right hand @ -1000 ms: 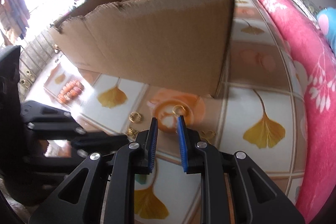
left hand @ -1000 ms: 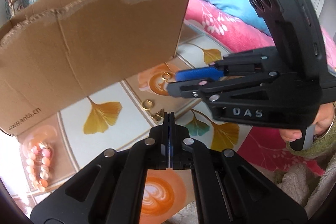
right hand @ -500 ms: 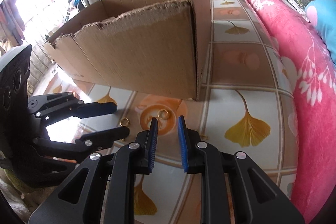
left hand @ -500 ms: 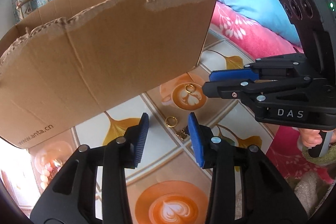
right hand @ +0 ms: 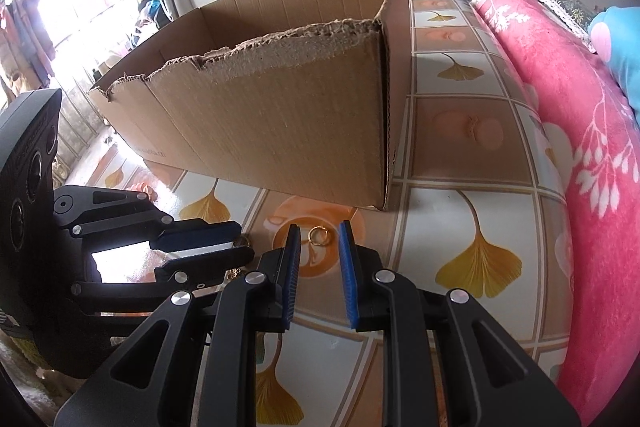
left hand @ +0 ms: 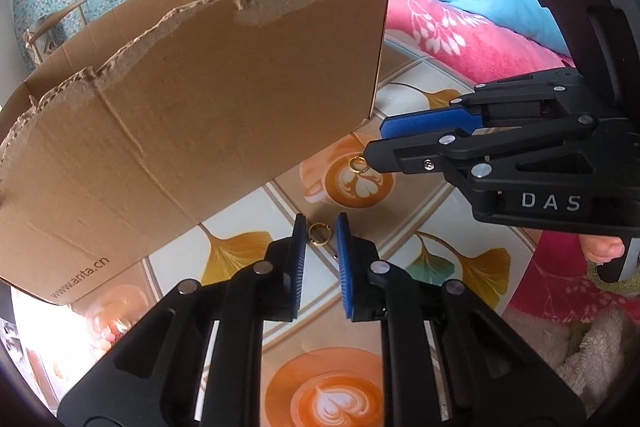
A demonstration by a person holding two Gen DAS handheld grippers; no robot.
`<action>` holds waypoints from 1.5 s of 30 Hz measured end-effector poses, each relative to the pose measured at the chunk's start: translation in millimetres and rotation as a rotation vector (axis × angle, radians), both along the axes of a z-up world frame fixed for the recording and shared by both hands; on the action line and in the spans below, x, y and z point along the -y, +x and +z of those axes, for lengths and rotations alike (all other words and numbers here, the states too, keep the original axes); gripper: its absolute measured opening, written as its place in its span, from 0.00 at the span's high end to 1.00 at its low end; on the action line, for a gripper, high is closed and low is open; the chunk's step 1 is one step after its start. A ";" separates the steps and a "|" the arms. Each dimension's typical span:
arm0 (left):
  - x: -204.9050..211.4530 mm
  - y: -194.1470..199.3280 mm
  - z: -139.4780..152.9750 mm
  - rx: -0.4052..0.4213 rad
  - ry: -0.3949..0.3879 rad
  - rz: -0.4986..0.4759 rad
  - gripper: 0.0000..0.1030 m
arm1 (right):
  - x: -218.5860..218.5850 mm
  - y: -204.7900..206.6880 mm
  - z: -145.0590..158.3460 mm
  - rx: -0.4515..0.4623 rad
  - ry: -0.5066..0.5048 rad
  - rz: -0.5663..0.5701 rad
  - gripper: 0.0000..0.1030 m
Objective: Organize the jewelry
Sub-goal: 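Close the right tool on another gold ring while the left tool holds its ring, then carry both held gold rings over the cardboard box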
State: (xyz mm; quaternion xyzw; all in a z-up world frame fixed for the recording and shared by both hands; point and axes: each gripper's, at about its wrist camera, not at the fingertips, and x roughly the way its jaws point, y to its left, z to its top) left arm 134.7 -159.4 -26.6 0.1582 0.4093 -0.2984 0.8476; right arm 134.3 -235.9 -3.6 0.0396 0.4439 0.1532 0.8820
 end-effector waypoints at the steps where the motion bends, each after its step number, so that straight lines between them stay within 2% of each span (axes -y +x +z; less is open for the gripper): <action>1: 0.3 0.2 0.0 0.005 0.001 -0.001 0.90 | -0.3 -0.4 0.1 0.000 -0.001 0.001 0.81; 6: -2.8 -0.6 1.8 0.015 -0.001 -0.008 0.90 | -1.4 -0.5 0.1 -0.004 -0.008 0.005 0.80; 10: -4.4 -0.2 2.1 0.016 -0.003 -0.005 0.91 | -4.8 1.0 -1.6 -0.011 -0.024 0.016 0.72; 24: -22.2 2.6 2.3 0.017 -0.016 0.042 0.91 | -25.3 13.2 -11.3 -0.003 -0.163 0.054 0.72; 26: -23.2 2.6 2.2 0.018 -0.017 0.042 0.91 | -26.2 14.1 -11.8 -0.005 -0.165 0.054 0.74; 28: -23.8 2.7 2.0 0.018 -0.019 0.042 0.91 | -26.9 14.0 -11.6 -0.007 -0.158 0.058 0.82; 32: -23.2 3.7 2.7 0.022 -0.023 0.044 0.91 | -28.3 13.9 -11.6 -0.008 -0.152 0.058 0.88; 45: -25.8 0.2 10.0 0.043 -0.030 0.048 0.91 | -24.9 4.3 -0.9 0.015 -0.129 0.044 0.89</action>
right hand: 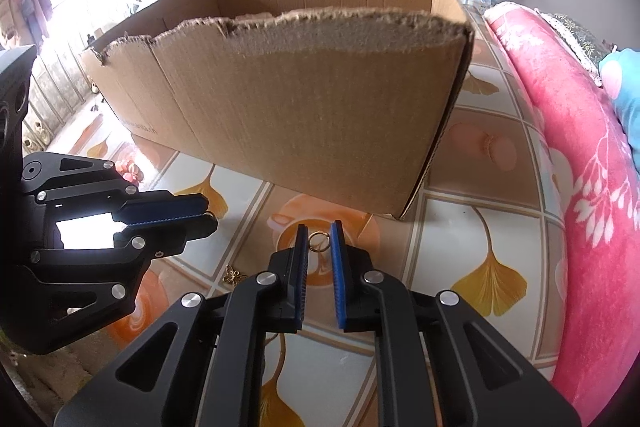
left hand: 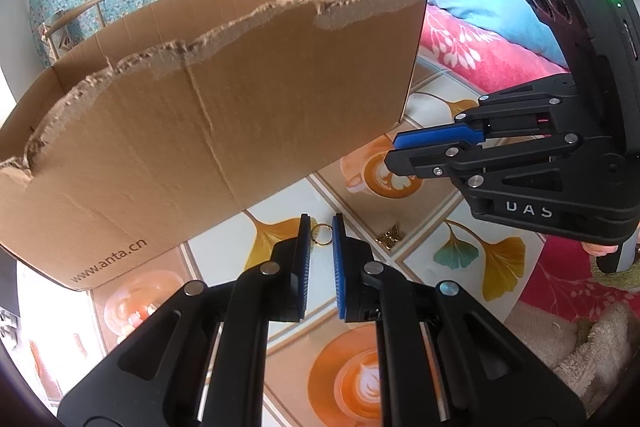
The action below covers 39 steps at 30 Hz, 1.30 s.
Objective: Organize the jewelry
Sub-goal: 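Carry both held gold rings over the cardboard box, then open both tools to drop the gold rings into the box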
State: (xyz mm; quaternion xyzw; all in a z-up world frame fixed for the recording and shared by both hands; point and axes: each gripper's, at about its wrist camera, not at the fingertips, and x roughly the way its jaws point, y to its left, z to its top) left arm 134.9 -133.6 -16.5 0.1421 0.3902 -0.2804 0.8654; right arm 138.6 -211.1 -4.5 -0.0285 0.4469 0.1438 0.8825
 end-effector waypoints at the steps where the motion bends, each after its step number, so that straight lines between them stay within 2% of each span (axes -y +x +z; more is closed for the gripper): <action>1: -0.5 -1.4 2.2 0.006 0.001 0.001 0.91 | 0.2 -2.2 2.4 0.006 0.000 -0.001 0.89; 9: -5.2 -22.1 30.2 0.081 0.006 0.010 0.91 | 0.7 -27.2 33.8 0.094 0.028 0.010 0.89; 15: -20.5 -35.3 78.1 0.169 -0.061 0.018 0.91 | -5.0 -42.0 81.7 0.234 0.068 0.077 0.89; 18: -26.2 -31.0 103.3 0.231 -0.083 0.030 0.91 | -6.6 -34.9 107.2 0.301 0.092 0.111 0.89; 20: -29.7 -18.4 114.1 0.238 -0.101 0.045 0.91 | -5.2 -21.0 120.1 0.318 0.116 0.129 0.89; 22: -33.8 1.3 120.9 0.211 -0.121 0.056 0.91 | -6.2 -4.7 125.9 0.310 0.130 0.140 0.89; 25: -36.7 32.3 122.8 0.127 -0.158 0.063 0.91 | -3.5 32.9 123.2 0.221 0.170 0.155 0.89; 27: -37.5 62.5 116.9 0.044 -0.179 0.073 0.91 | -2.4 63.9 110.8 0.121 0.168 0.153 0.89; 31: -34.5 111.9 91.1 -0.130 -0.166 0.087 0.91 | 0.2 100.7 84.5 -0.012 0.153 0.137 0.89; 34: -34.2 134.7 75.0 -0.220 -0.156 0.109 0.90 | 0.2 112.9 70.0 -0.058 0.139 0.143 0.91; 36: -31.1 138.6 68.9 -0.231 -0.138 0.110 0.90 | -2.2 116.6 69.7 -0.051 0.119 0.153 0.92; 38: -27.0 142.7 66.8 -0.243 -0.120 0.116 0.81 | -3.6 117.4 71.4 -0.045 0.117 0.159 0.89; 39: -26.3 143.8 66.6 -0.245 -0.120 0.118 0.73 | -3.1 118.1 72.1 -0.043 0.120 0.160 0.89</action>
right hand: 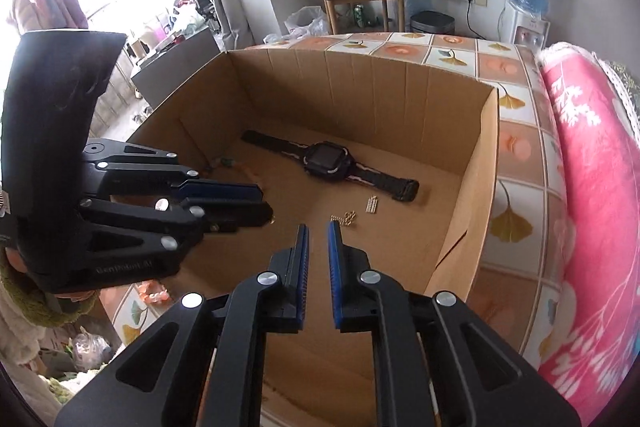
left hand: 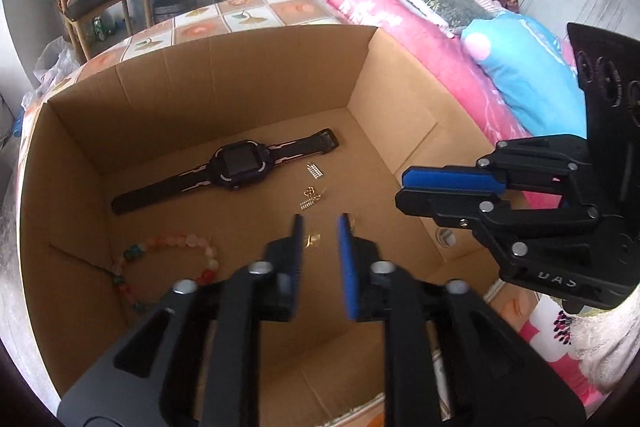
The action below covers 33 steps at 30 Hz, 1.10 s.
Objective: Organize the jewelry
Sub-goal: 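Open both tools to drop the gold rings into the box, then withdraw both tools from the box back over the table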
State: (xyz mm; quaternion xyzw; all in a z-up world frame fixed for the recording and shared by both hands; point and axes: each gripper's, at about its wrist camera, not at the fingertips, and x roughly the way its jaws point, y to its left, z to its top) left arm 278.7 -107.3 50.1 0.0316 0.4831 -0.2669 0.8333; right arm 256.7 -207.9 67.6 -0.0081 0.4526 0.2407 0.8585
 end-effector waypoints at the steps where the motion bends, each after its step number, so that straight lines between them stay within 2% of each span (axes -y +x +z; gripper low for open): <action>1: 0.7 0.2 0.3 0.003 0.001 0.002 0.67 | 1.3 0.8 0.7 0.000 0.006 -0.002 0.89; 2: 0.9 0.6 1.0 0.006 0.005 0.003 0.65 | 3.0 1.0 2.8 0.001 0.014 -0.004 0.89; 4: 0.9 1.9 3.4 0.017 0.007 0.005 0.54 | 6.6 2.0 6.1 -0.001 0.034 -0.007 0.88; 6: -0.7 2.3 7.2 0.031 0.006 0.013 0.48 | 12.1 -0.5 10.2 0.003 0.055 -0.015 0.86; 14: -8.6 -8.1 29.8 0.085 -0.001 0.039 0.32 | 37.0 -19.3 40.2 0.060 0.151 -0.054 0.61; 20: -14.7 -51.4 60.8 0.197 0.011 0.043 0.22 | 51.6 -49.1 72.2 0.126 0.194 -0.093 0.51; 26: -26.1 -110.0 86.3 0.296 -0.032 0.029 0.15 | 65.5 -114.1 103.6 0.238 0.203 -0.131 0.41; 30: -30.6 -144.2 82.9 0.316 -0.068 0.013 0.12 | 72.7 -148.8 100.3 0.261 0.171 -0.183 0.40; 33: -28.1 -160.0 65.8 0.310 -0.062 0.018 0.12 | 78.6 -164.4 81.7 0.231 0.172 -0.225 0.40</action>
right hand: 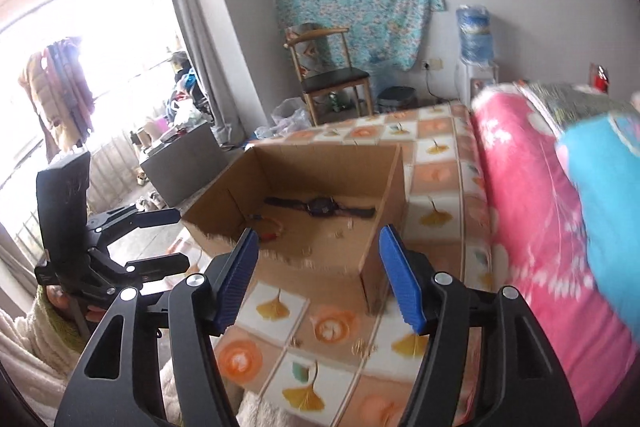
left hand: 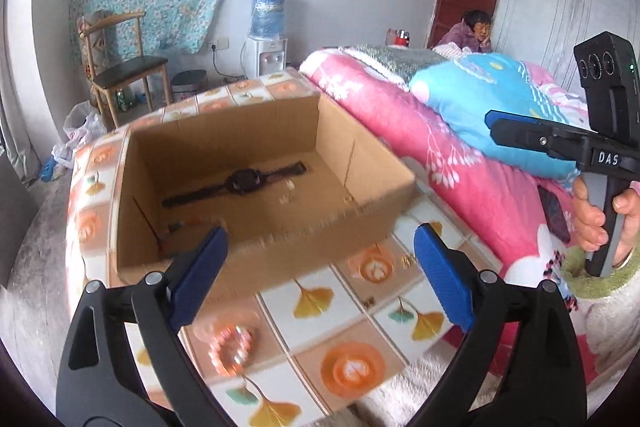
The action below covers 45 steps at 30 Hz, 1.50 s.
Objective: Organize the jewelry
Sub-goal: 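Withdraw both tools from the box back over the table, then close the left tool on a small gold charm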
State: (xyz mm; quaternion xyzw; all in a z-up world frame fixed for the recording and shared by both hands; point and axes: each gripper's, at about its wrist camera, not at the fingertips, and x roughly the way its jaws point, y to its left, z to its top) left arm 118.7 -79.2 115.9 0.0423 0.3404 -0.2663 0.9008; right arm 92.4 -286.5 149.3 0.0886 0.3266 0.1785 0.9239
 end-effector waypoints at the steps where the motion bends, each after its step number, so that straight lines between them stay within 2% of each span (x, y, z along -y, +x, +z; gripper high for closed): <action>1: 3.3 -5.0 -9.9 -0.007 0.011 -0.007 0.12 | 1.0 -2.9 -7.5 -0.014 -0.002 -0.014 0.40; 5: 16.6 -15.5 -42.5 -0.033 0.039 -0.012 0.12 | -0.3 -7.5 -49.6 -0.089 -0.015 -0.068 0.40; 8: 30.1 -19.4 -69.8 -0.043 0.098 0.002 0.12 | -4.7 -11.3 -78.3 -0.135 -0.053 -0.093 0.40; 11: 46.6 -20.8 -95.8 -0.072 0.150 -0.024 0.12 | -9.9 -11.9 -101.9 -0.182 -0.108 -0.111 0.40; 17: 72.1 -21.6 -130.9 -0.059 0.245 -0.050 0.12 | -18.3 -5.8 -130.7 -0.231 -0.170 -0.090 0.40; 21: 79.7 -19.2 -139.5 -0.050 0.260 -0.058 0.12 | -25.0 3.5 -139.9 -0.240 -0.199 -0.070 0.43; 27: 76.1 -13.4 -137.5 -0.041 0.223 -0.043 0.13 | -31.8 14.0 -149.6 -0.259 -0.228 -0.053 0.60; 28: 75.6 -13.4 -136.8 -0.041 0.216 -0.045 0.16 | -32.2 15.0 -150.7 -0.262 -0.230 -0.054 0.64; 29: 74.5 -13.6 -136.0 -0.042 0.206 -0.052 0.24 | -32.0 15.9 -152.2 -0.266 -0.234 -0.057 0.67; 32: 73.8 -12.8 -136.0 -0.058 0.197 -0.074 0.37 | -30.8 17.4 -154.3 -0.272 -0.232 -0.065 0.74; 34: 74.6 -12.2 -136.9 -0.067 0.197 -0.087 0.47 | -29.5 17.2 -155.4 -0.275 -0.226 -0.070 0.74; 39: 79.5 -10.5 -141.7 -0.091 0.204 -0.114 0.65 | -27.7 16.9 -158.0 -0.281 -0.218 -0.075 0.76; 45: 84.6 -10.2 -141.6 -0.086 0.207 -0.119 0.74 | -26.4 15.2 -160.2 -0.281 -0.207 -0.081 0.76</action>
